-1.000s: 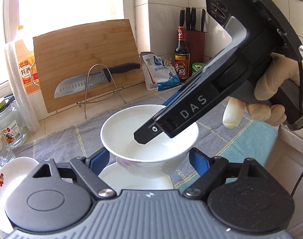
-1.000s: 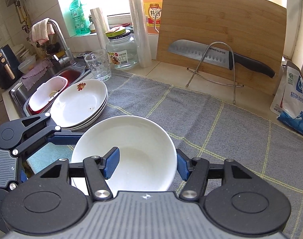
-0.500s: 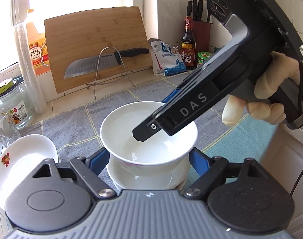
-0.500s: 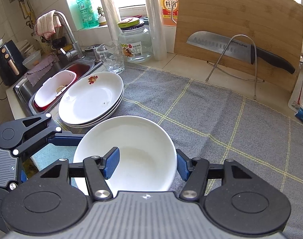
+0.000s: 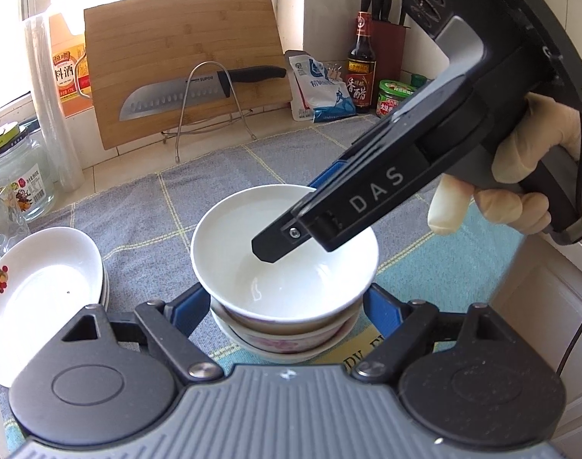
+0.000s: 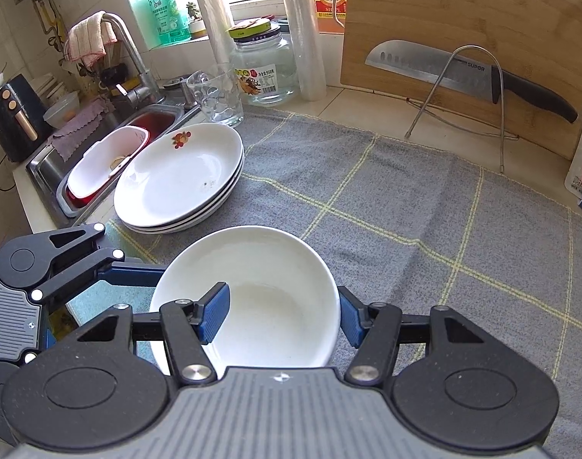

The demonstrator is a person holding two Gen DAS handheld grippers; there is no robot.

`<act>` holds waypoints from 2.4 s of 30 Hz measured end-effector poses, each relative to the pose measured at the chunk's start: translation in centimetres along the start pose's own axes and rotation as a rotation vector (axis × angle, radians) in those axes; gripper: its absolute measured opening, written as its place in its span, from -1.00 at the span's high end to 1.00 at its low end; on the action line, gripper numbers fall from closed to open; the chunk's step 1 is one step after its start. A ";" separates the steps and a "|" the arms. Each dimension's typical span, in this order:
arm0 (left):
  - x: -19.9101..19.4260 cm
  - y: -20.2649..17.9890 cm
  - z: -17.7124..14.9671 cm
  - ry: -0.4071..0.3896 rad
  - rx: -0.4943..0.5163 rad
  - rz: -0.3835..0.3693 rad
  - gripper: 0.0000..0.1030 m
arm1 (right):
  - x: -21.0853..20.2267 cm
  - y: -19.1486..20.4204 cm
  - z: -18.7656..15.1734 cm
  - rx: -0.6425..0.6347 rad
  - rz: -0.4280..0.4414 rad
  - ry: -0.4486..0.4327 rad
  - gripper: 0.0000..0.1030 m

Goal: Organize plates and bowls
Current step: 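Lower the bowl onto the bowl stack and open the right gripper, then clamp the three-bowl stack between the left and right grippers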

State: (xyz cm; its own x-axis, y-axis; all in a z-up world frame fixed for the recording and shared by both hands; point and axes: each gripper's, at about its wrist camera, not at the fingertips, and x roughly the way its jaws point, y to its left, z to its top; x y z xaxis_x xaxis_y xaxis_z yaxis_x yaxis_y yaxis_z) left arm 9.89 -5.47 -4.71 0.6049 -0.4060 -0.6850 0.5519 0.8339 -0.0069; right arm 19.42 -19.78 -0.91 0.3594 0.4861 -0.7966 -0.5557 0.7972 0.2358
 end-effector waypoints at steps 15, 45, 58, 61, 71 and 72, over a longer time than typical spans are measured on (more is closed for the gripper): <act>-1.0 1.2 -1.6 -0.015 0.032 -0.089 -0.86 | -0.5 2.3 -0.4 -0.081 -0.028 -0.042 -0.98; 4.4 6.3 -2.4 0.121 0.320 -0.250 -0.97 | 3.5 2.5 -8.1 -0.256 -0.186 0.047 -1.00; 5.8 6.3 -0.4 0.179 0.401 -0.358 -0.96 | 4.2 1.5 -6.0 -0.400 -0.022 0.073 -1.00; 5.9 6.3 -0.1 0.193 0.446 -0.406 -0.96 | 4.2 1.3 -5.5 -0.416 0.020 0.081 -0.99; 6.5 6.0 1.2 0.215 0.564 -0.506 -0.81 | 4.3 1.0 -4.4 -0.446 0.086 0.118 -0.82; 6.5 6.1 1.3 0.216 0.566 -0.517 -0.77 | 4.2 1.0 -4.4 -0.447 0.091 0.121 -0.79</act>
State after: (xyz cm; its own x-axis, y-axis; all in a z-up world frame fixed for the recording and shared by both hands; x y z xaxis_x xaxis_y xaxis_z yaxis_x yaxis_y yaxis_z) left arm 17.99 -3.51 -8.25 0.0994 -0.5599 -0.8226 0.9752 0.2192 -0.0314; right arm 17.09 -18.48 -6.50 0.2190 0.4803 -0.8493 -0.8587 0.5082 0.0659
